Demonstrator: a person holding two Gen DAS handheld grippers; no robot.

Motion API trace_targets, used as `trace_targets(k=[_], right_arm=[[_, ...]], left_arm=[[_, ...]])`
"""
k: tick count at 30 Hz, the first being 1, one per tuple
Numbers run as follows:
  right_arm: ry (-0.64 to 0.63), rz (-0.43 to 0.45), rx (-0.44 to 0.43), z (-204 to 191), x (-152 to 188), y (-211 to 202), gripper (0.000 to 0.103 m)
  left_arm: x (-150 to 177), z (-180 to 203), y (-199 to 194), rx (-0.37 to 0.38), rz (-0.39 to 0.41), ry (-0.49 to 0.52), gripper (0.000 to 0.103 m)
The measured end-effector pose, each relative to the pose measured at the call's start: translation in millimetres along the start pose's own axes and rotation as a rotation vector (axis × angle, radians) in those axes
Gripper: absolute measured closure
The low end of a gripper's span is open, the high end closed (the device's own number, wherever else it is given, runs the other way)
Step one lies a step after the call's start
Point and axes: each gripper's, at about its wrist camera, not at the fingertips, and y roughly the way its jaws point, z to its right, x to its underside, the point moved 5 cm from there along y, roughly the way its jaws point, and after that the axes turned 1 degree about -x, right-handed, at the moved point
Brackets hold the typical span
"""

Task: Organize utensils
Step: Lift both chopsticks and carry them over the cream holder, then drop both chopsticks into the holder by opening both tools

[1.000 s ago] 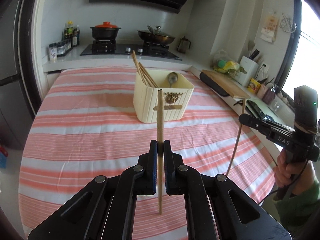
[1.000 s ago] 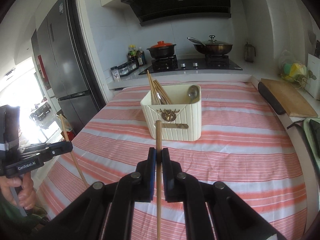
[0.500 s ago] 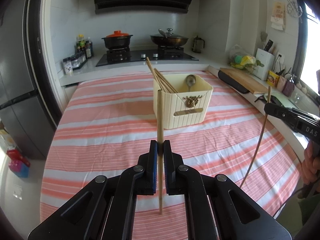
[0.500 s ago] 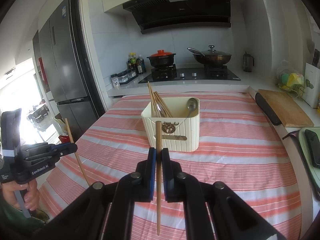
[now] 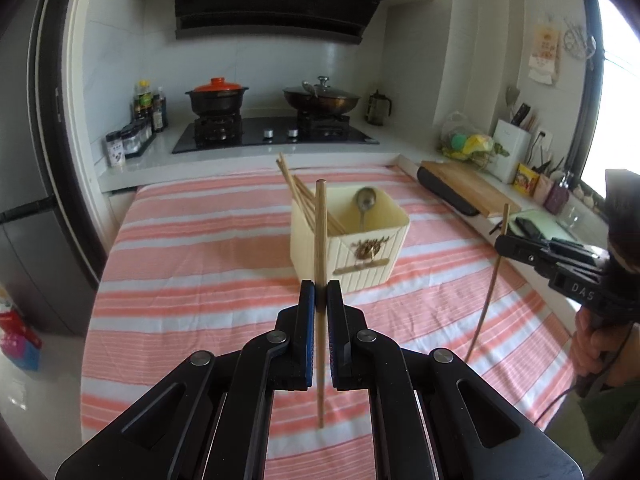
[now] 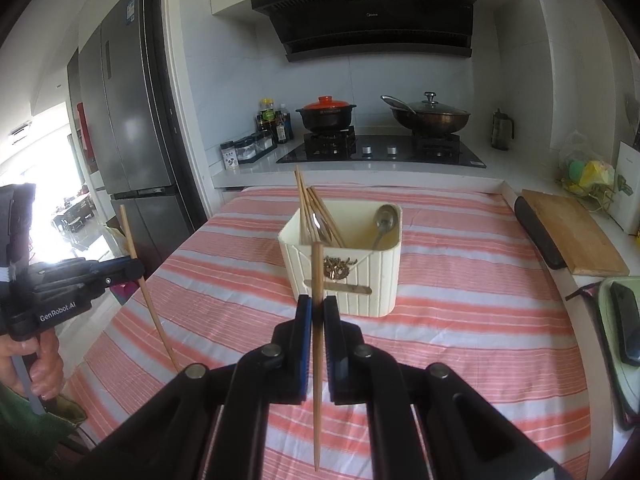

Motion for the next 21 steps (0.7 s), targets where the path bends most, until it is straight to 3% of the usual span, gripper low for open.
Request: trace_targets(k=[4, 7, 11, 13, 15, 21], right_arm=[[-0.048, 0.113, 0.014, 5.8, -66.8, -5.2, 0.097], [-0.089, 0.234, 0.029, 7.9, -125.1, -5.5, 0.097], [-0.094, 0.332, 0.006, 11.3, -181.6, 21.2, 0.097], [-0.091, 0.344, 0.006, 17.5, -192.6, 47.2, 0.097], [-0.083, 0.299, 0.009, 25.6, -191.0, 81.4, 0.097], [0.04, 0.002, -0.014, 61.4, -142.2, 184.0, 0.097]], left_arm=[[-75.2, -10.7, -17.5, 0.071, 0.128, -0.062, 0.099], [-128.0, -11.0, -20.0, 0.072, 0.243, -0.079, 0.099], [-171.7, -16.8, 14.7, 0.059, 0.304, -0.138, 0.099], [-178.9, -20.4, 48.1, 0.04, 0.282, -0.159, 0.099], [-175.3, -23.9, 89.1, 0.015, 0.214, -0.169, 0.099], [-128.1, -32.1, 193.1, 0.036, -0.068, -0.235, 0.099]])
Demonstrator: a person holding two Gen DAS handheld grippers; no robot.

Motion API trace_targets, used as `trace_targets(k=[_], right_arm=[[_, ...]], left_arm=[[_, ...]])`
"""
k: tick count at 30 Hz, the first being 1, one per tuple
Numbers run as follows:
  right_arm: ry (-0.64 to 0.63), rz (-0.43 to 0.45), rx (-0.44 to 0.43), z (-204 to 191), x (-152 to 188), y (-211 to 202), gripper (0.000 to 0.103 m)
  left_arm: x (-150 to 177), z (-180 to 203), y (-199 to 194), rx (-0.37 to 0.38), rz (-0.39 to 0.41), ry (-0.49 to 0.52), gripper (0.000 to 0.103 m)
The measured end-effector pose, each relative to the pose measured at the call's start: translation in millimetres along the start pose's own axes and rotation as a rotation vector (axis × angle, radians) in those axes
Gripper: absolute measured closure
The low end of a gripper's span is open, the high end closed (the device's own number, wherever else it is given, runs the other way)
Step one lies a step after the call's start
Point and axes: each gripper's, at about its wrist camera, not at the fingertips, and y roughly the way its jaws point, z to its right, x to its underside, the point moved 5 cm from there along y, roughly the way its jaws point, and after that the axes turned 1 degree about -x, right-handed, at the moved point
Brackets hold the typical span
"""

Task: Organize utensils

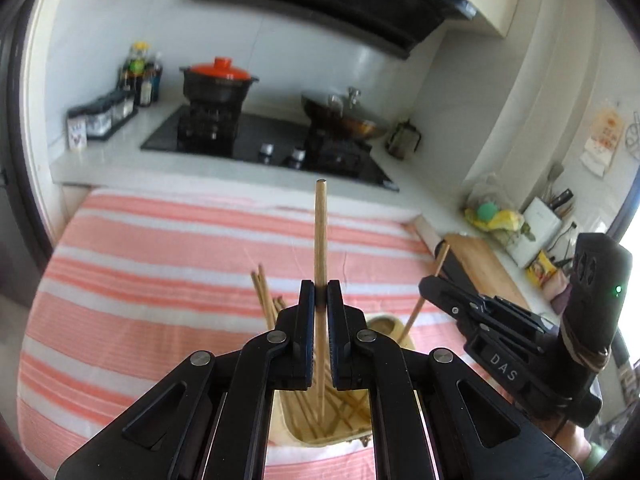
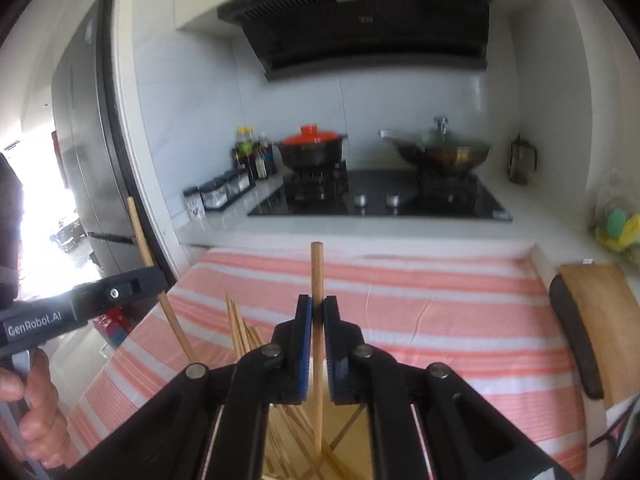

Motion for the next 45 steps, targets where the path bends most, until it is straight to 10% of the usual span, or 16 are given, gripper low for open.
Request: trace_targets(k=[4, 8, 12, 20, 28, 45], right_arm=[[0.07, -0.139, 0.0, 13.7, 22.9, 35.0, 0.096], [0.113, -0.153, -0.002, 15.3, 24.0, 26.7, 0.087], [0.088, -0.058, 0.023, 5.5, 14.3, -27.6, 0.039], [0.039, 0.078, 0.108, -25.9, 65.0, -152.3, 0.0], [0.04, 0.093, 0.321, -35.1, 134.1, -199.1, 0.0], [0.016, 0.058, 0.338, -53.6, 157.7, -228.7, 0.0]], left_arm=[[18.4, -5.0, 18.8, -0.048, -0.066, 0.009, 0.093], [25.6, -2.0, -16.2, -0.1, -0.006, 0.079, 0.041], [36.4, 14.8, -81.7, -0.189, 0.146, 0.204, 0.002], [99.4, 22.2, -171.3, -0.354, 0.339, 0.239, 0.0], [159.4, 15.4, -182.8, -0.431, 0.25, 0.246, 0.0], [180.6, 37.0, -188.8, -0.471, 0.114, 0.219, 0.0]])
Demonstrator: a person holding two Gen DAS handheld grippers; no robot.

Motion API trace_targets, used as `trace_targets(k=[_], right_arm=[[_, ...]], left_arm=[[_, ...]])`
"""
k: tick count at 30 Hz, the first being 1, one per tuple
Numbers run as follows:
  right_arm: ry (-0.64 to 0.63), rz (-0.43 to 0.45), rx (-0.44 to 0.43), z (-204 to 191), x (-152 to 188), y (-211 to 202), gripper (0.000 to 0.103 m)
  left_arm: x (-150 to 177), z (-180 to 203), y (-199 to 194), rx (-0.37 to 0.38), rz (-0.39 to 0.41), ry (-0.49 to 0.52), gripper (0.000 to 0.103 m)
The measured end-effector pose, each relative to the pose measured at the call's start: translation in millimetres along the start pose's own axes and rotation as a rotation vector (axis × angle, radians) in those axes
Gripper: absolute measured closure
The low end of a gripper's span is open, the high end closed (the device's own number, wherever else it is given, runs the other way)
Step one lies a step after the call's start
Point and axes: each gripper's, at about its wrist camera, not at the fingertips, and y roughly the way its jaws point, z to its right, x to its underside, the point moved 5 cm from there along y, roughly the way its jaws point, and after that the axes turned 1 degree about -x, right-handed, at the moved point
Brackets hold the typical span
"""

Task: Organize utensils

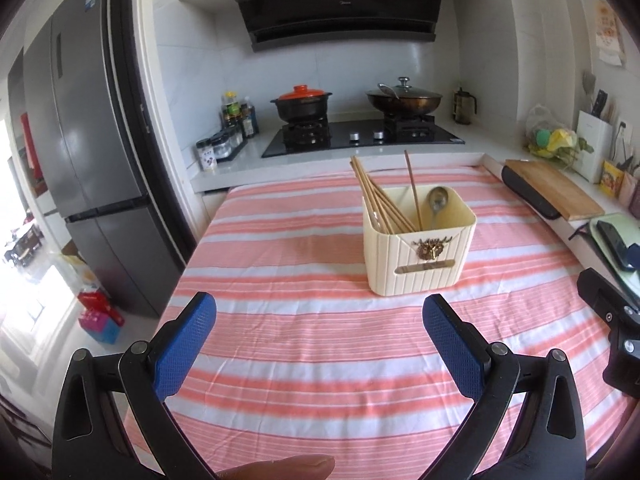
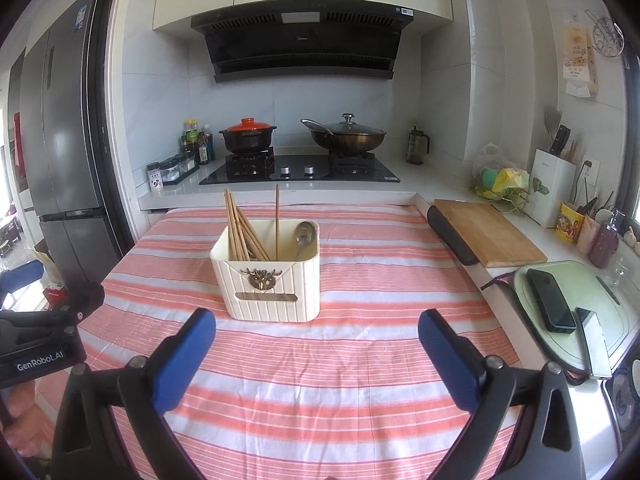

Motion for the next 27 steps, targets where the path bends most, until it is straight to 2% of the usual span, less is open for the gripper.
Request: trace_targets(k=[5, 10, 27], right_arm=[[-0.01, 0.0, -0.004, -5.1, -1.3, -5.3, 0.0], [-0.013, 0.006, -0.004, -6.9, -3.4, -8.4, 0.0], [-0.014, 0.013, -0.002, -4.9, -6.3, -11.3, 0.0]], left_arm=[[-0.6, 0.0, -1.7, 0.023, -0.003, -0.005, 0.0], [-3.8, -0.6, -7.5, 0.004, 0.022, 0.003, 0.0], [-6.3, -1.2, -12.1, 0.008, 0.037, -0.001, 0.0]])
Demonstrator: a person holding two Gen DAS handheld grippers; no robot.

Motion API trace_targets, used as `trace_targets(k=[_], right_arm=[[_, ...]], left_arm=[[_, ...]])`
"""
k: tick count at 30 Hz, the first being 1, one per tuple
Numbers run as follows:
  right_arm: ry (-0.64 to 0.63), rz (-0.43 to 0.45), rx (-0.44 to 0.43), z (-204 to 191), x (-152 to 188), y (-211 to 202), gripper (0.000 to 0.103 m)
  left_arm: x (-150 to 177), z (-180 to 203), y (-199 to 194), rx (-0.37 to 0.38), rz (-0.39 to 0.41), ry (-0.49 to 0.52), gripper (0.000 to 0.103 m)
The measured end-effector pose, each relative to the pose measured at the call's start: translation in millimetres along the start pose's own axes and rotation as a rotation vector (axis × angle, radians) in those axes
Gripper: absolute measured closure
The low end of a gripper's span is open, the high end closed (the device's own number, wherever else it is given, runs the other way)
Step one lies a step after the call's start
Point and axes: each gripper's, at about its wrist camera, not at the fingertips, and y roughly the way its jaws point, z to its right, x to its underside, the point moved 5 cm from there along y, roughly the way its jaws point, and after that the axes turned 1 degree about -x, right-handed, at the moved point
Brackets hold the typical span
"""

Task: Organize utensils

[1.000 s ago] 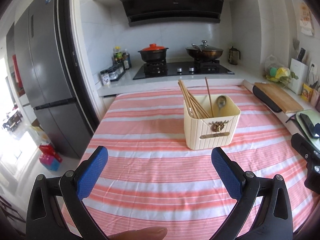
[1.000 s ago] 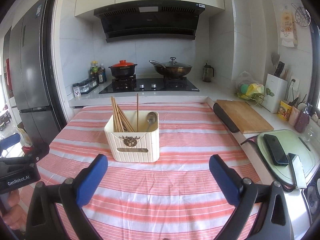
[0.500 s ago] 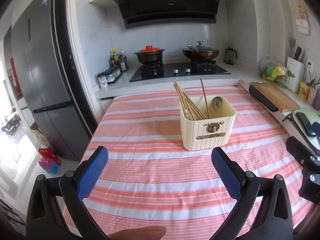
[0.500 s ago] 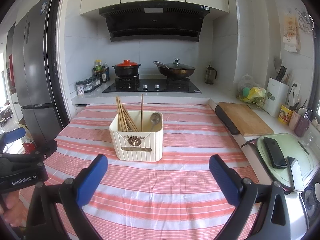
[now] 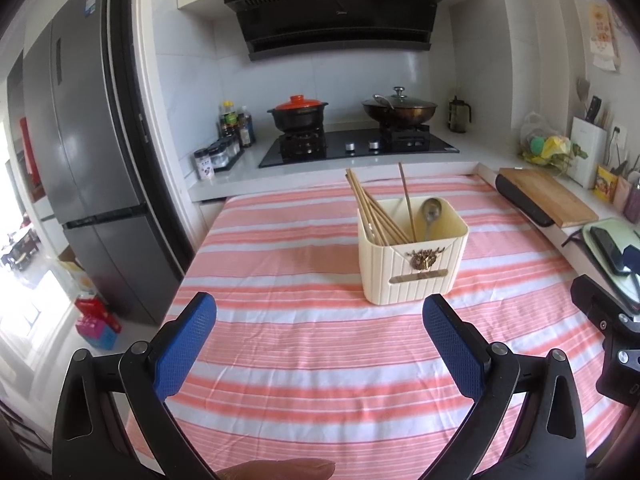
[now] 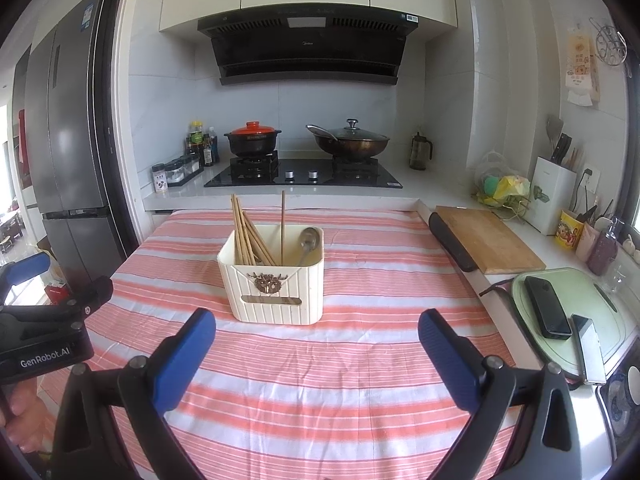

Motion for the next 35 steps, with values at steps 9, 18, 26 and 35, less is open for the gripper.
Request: trace_targets(k=[9, 18, 26, 35], right_arm=[[-0.006, -0.001, -0.001, 1.1, -0.1, 0.1, 0.0], [-0.008, -0.001, 0.001, 0.3, -0.3, 0.4, 0.0], [-0.009, -0.002, 0.002, -0.4, -0.4, 0.7, 0.0], [-0.007, -0.019, 0.009, 8.6, 4.0, 5.1, 0.0]], left_arm=[[0.1, -0.3, 0.4, 0.003, -0.003, 0.0, 0.0], [-0.1, -0.4, 0.5, 0.002, -0.002, -0.001, 0.0], [-1.2, -0.8, 3.0, 0.002, -0.004, -0.002, 0.0], [1.0, -7.3, 0.8, -0.022, 0.027, -0.035, 0.0]])
